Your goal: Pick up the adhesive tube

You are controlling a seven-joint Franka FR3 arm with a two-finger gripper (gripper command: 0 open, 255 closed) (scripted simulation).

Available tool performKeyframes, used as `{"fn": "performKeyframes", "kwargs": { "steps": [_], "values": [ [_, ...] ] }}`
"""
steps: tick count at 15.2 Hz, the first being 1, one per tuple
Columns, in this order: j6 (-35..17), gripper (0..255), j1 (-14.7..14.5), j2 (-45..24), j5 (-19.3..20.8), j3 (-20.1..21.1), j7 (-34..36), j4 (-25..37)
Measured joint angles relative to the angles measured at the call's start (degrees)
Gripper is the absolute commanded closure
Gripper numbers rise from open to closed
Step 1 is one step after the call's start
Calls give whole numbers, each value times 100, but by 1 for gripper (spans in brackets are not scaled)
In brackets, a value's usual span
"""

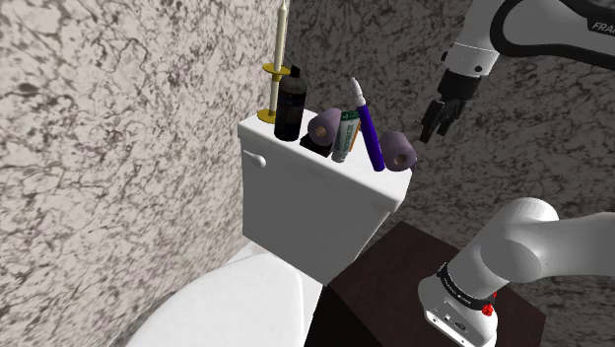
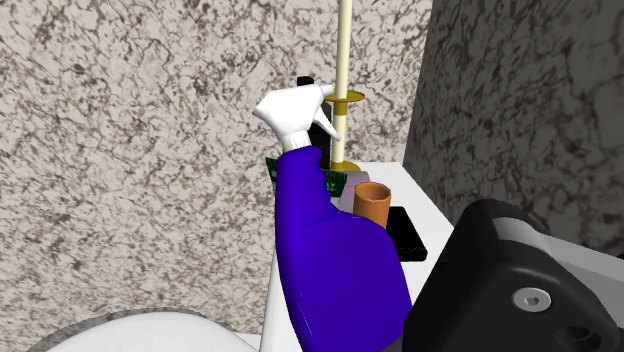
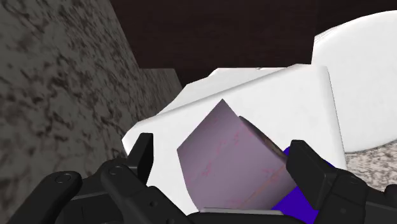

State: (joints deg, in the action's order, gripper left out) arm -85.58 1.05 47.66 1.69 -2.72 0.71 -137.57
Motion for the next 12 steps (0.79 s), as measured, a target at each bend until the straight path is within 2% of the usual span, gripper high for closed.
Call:
{"fn": "performKeyframes", "kwargs": {
  "steps": [2, 4, 12],
  "values": [
    [-99, 0, -36, -41, 17, -56, -119, 0],
    [-451, 0, -173, -159, 37, -216, -516, -28],
    [-2167, 0, -977, -1211, -198, -995, -2566, 274]
  ]
}}
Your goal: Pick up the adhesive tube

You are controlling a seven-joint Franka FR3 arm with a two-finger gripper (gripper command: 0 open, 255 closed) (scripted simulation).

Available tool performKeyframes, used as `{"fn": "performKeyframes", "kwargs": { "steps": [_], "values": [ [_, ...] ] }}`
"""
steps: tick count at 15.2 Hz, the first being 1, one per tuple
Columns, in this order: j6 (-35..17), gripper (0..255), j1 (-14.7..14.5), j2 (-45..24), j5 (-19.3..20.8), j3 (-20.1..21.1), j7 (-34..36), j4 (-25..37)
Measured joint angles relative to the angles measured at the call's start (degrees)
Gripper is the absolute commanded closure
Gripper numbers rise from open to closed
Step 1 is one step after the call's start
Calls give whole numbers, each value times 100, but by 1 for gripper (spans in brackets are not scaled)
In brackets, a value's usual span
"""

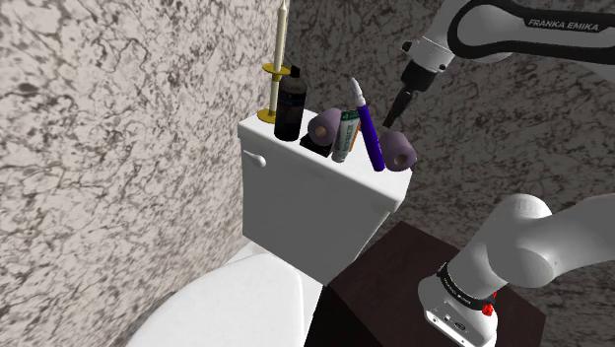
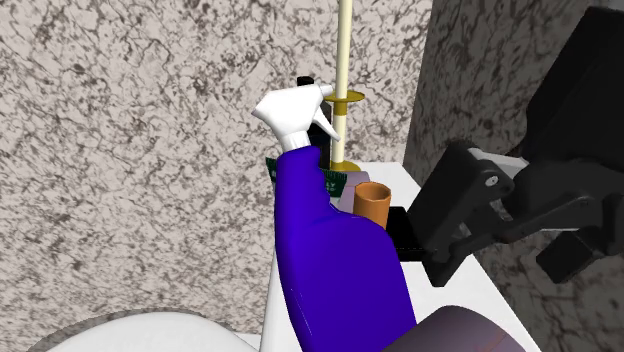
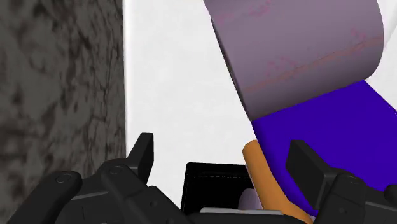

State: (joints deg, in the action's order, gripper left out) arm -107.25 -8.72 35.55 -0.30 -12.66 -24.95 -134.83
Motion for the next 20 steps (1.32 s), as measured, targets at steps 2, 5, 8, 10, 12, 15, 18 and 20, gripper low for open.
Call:
{"fn": "performKeyframes", "kwargs": {
  "steps": [2, 5, 8, 10, 12, 15, 18, 20],
  "values": [
    [-334, 0, -258, -306, -170, -174, -530, 193],
    [-722, 0, -642, -714, -483, -436, -1369, 502],
    [-1061, 0, -1055, -1178, -896, -706, -2262, 862],
    [-1189, 0, -1313, -1401, -1191, -852, -2856, 1088],
    [-1239, 0, -1561, -1627, -1506, -998, -3456, 1366],
    [-1333, 0, -1916, -1993, -2042, -1200, -4400, 1723],
    [-1235, 0, -2232, -2315, -2561, -1312, -5233, 2193],
    [-1120, 0, -2405, -2521, -2901, -1374, -5782, 2512]
  ]
}}
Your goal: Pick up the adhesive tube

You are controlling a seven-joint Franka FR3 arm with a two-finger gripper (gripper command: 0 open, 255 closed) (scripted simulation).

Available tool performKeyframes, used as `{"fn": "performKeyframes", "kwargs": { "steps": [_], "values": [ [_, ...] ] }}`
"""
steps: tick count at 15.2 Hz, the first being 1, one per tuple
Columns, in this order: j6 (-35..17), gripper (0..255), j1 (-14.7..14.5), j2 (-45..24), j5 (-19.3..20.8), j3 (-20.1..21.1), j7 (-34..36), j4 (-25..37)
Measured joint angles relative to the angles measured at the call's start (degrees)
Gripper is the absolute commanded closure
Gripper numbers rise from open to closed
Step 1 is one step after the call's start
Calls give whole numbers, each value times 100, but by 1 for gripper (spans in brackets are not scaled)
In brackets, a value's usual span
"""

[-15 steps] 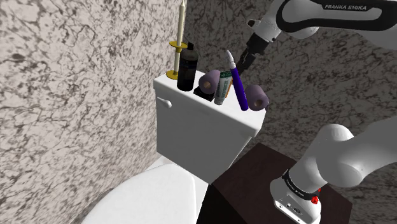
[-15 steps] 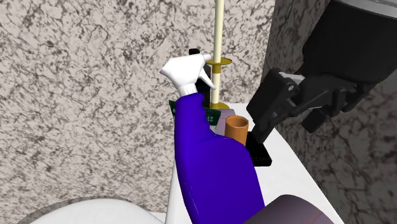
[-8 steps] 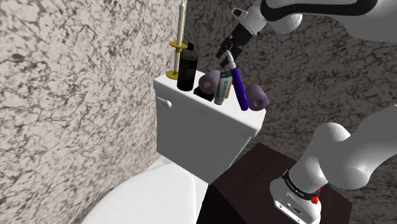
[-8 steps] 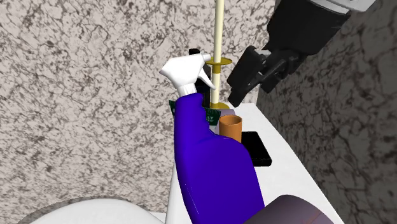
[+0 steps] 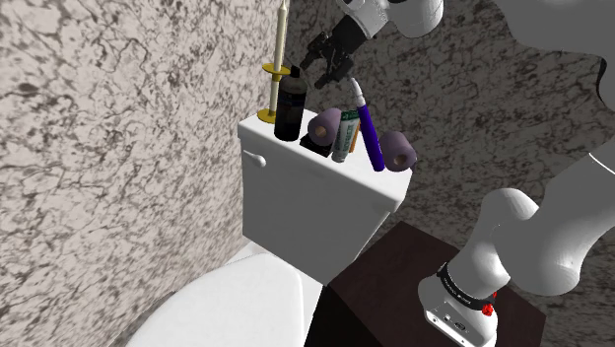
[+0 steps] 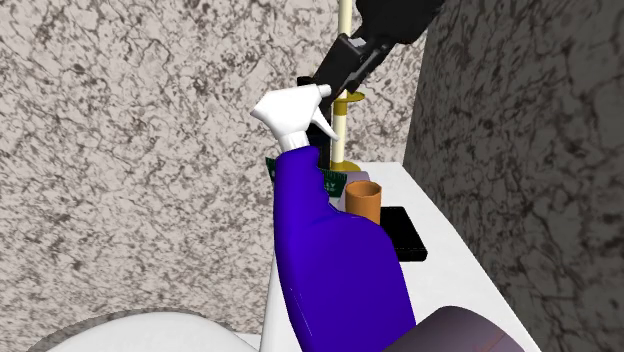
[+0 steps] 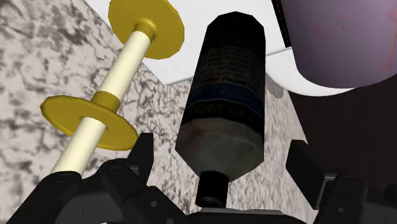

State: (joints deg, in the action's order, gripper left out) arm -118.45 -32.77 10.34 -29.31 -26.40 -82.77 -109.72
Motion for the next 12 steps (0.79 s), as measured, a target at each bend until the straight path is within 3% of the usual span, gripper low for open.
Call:
{"fn": "performKeyframes", "kwargs": {
  "steps": [3, 9, 10, 12],
  "values": [
    [36, 0, -106, -167, -309, -63, -537, 148],
    [-298, 0, -139, -190, -474, -65, -846, -222],
    [-320, 255, -138, -189, -484, -68, -869, -251],
    [-340, 255, -136, -177, -491, -70, -885, -274]
  ]
}}
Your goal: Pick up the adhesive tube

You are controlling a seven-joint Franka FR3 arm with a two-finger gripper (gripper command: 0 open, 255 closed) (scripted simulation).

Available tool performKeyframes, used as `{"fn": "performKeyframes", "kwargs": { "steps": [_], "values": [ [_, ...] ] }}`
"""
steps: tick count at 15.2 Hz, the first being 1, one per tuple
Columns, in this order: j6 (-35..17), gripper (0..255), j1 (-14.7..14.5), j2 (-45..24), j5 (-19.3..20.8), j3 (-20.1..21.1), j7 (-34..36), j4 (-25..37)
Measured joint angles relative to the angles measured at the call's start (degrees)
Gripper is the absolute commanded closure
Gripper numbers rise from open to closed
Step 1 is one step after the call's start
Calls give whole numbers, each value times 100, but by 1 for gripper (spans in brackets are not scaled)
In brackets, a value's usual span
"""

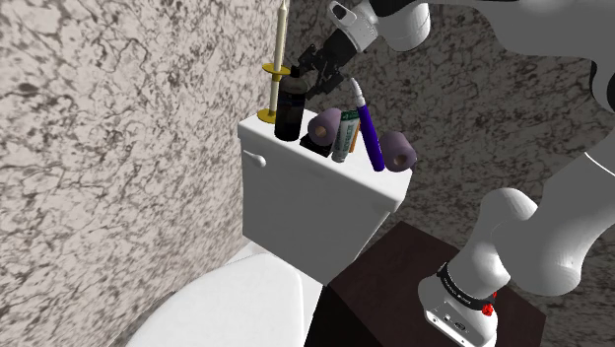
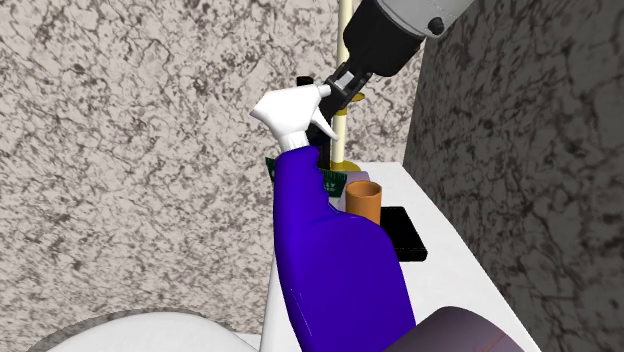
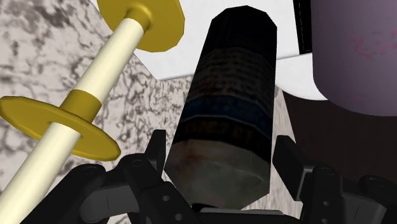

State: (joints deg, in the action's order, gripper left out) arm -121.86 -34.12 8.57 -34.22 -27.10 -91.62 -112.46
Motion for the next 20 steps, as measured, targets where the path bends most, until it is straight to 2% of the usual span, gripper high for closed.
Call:
{"fn": "performKeyframes", "kwargs": {
  "steps": [9, 20],
  "values": [
    [31, 255, 1, -7, 9, -1, 16, 32],
    [684, 255, 27, -37, 213, -11, 446, 804]
  ]
}}
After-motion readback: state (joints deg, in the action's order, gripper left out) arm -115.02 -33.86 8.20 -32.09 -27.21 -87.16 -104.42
